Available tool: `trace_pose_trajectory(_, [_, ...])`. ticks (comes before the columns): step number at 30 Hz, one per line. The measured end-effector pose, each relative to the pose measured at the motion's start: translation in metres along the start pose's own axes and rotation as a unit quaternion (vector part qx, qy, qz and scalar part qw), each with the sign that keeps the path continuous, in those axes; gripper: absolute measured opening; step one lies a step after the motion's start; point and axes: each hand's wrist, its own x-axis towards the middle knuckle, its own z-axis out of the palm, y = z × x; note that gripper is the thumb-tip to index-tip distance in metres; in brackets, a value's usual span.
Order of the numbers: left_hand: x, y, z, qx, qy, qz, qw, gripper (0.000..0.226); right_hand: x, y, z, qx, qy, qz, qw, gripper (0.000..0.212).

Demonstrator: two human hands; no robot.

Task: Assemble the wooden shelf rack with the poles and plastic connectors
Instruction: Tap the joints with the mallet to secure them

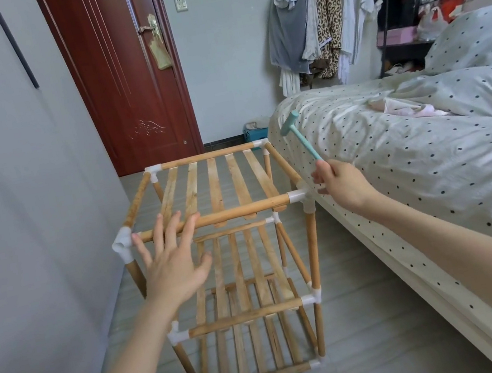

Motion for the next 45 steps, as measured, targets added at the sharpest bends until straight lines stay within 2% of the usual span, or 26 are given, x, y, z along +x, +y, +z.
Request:
trace_pose_trajectory(3, [0.002,-0.008,-0.003,-0.036,-0.014,0.006,0.999,0.063,0.013,-0.006,0.019,0.076,-0.038,0.045,0.995,0.045])
trace_pose_trajectory(5, [0.004,-0.016,-0.003,-0.050,-0.025,-0.001,0.998,0.062,0.010,-0.004,0.028,0.046,-0.046,0.025,0.998,0.045])
trace_pose_trajectory(8, [0.007,-0.031,0.001,-0.074,-0.040,-0.023,0.996,0.063,-0.005,-0.005,0.032,-0.060,-0.039,-0.052,0.996,0.044])
trace_pose_trajectory(10, [0.013,-0.045,0.002,-0.101,-0.063,-0.062,0.991,0.059,-0.017,-0.010,0.034,-0.077,-0.054,-0.085,0.992,0.040])
trace_pose_trajectory(12, [0.025,-0.063,0.002,-0.116,-0.094,-0.129,0.980,0.053,-0.031,-0.019,0.040,0.059,-0.129,-0.060,0.988,0.040])
trace_pose_trajectory(14, [0.035,-0.079,-0.004,-0.131,-0.119,-0.184,0.967,0.050,-0.040,-0.028,0.041,0.226,-0.237,-0.008,0.945,0.039])
trace_pose_trajectory(15, [0.039,-0.082,-0.008,-0.154,-0.124,-0.197,0.960,0.050,-0.041,-0.029,0.040,0.267,-0.257,-0.002,0.929,0.037])
trace_pose_trajectory(17, [0.041,-0.077,-0.017,-0.217,-0.121,-0.212,0.945,0.051,-0.037,-0.032,0.039,0.271,-0.231,-0.025,0.934,0.034])
trace_pose_trajectory(19, [0.038,-0.062,-0.027,-0.264,-0.113,-0.192,0.939,0.049,-0.027,-0.031,0.041,0.157,-0.143,-0.076,0.974,0.034])
trace_pose_trajectory(21, [0.031,-0.043,-0.036,-0.276,-0.122,-0.144,0.943,0.051,-0.017,-0.028,0.043,0.032,-0.092,-0.114,0.989,0.036])
trace_pose_trajectory(23, [0.018,-0.024,-0.044,-0.220,-0.142,-0.070,0.963,0.070,-0.009,-0.022,0.047,-0.050,-0.096,-0.123,0.986,0.038])
trace_pose_trajectory(25, [0.005,-0.014,-0.049,-0.101,-0.140,0.019,0.985,0.090,-0.005,-0.017,0.052,-0.118,-0.107,-0.131,0.979,0.034])
trace_pose_trajectory(27, [0.002,-0.012,-0.051,0.014,-0.133,0.074,0.988,0.088,-0.004,-0.015,0.058,-0.145,-0.098,-0.145,0.974,0.035])
trace_pose_trajectory(30, [0.008,-0.021,-0.052,0.046,-0.141,0.062,0.987,0.063,-0.002,-0.023,0.061,-0.099,-0.101,-0.113,0.983,0.035])
trace_pose_trajectory(33, [0.014,-0.036,-0.050,0.066,-0.145,0.016,0.987,0.051,-0.005,-0.036,0.062,-0.014,-0.158,-0.081,0.984,0.041])
trace_pose_trajectory(35, [0.015,-0.042,-0.047,0.079,-0.145,-0.026,0.986,0.052,-0.015,-0.040,0.057,0.012,-0.175,-0.090,0.980,0.038])
trace_pose_trajectory(38, [0.006,-0.042,-0.039,0.107,-0.104,-0.015,0.989,0.058,-0.033,-0.032,0.037,0.003,-0.096,-0.124,0.988,0.038])
trace_pose_trajectory(41, [-0.009,-0.038,-0.026,0.090,-0.027,0.029,0.995,0.068,-0.044,-0.021,0.001,-0.070,-0.042,-0.102,0.991,0.039])
trace_pose_trajectory(43, [-0.011,-0.037,-0.022,0.070,-0.008,0.024,0.997,0.077,-0.042,-0.014,-0.027,-0.136,-0.065,-0.067,0.986,0.040])
trace_pose_trajectory(45, [-0.010,-0.034,-0.020,0.058,-0.009,0.007,0.998,0.083,-0.038,-0.015,-0.050,-0.160,-0.030,-0.068,0.984,0.039])
